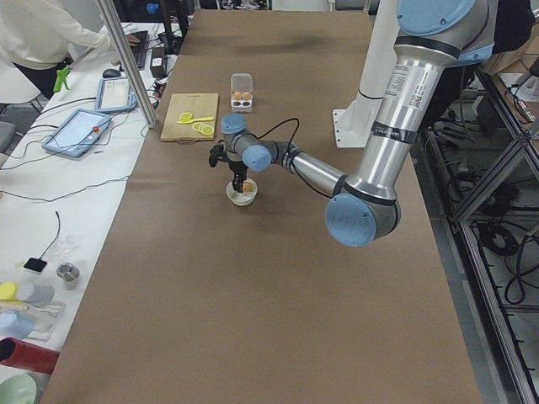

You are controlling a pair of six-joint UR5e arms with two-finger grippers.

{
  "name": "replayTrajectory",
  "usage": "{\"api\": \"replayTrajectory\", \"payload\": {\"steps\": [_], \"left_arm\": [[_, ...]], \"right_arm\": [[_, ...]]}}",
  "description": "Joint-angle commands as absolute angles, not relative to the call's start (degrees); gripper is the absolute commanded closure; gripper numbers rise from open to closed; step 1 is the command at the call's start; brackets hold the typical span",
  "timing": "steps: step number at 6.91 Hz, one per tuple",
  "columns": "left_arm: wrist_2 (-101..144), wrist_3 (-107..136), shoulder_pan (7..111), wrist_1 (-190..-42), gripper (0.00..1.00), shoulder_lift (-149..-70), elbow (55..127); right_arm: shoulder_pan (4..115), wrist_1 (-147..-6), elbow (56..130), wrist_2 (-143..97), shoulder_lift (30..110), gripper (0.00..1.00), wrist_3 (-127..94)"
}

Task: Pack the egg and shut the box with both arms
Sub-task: 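Lower the left gripper into the bowl and close on the egg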

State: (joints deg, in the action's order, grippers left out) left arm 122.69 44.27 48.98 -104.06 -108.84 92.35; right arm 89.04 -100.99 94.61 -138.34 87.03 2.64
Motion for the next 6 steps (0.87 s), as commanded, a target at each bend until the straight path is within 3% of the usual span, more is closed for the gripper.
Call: {"api": "replayTrajectory", "payload": {"steps": [1,6], "left_arm": [[122.7,44.2,48.9,-104.1,0.33,-109.1,92.0],[122.7,44.3,47.8,-105.9,0.32,-109.6,89.7]], "right_arm": [[89.0,-101.0,94.5,-138.3,87.1,0.0,2.6],[89.1,-101.0,94.7,-138.2,87.0,0.0,2.6]]}}
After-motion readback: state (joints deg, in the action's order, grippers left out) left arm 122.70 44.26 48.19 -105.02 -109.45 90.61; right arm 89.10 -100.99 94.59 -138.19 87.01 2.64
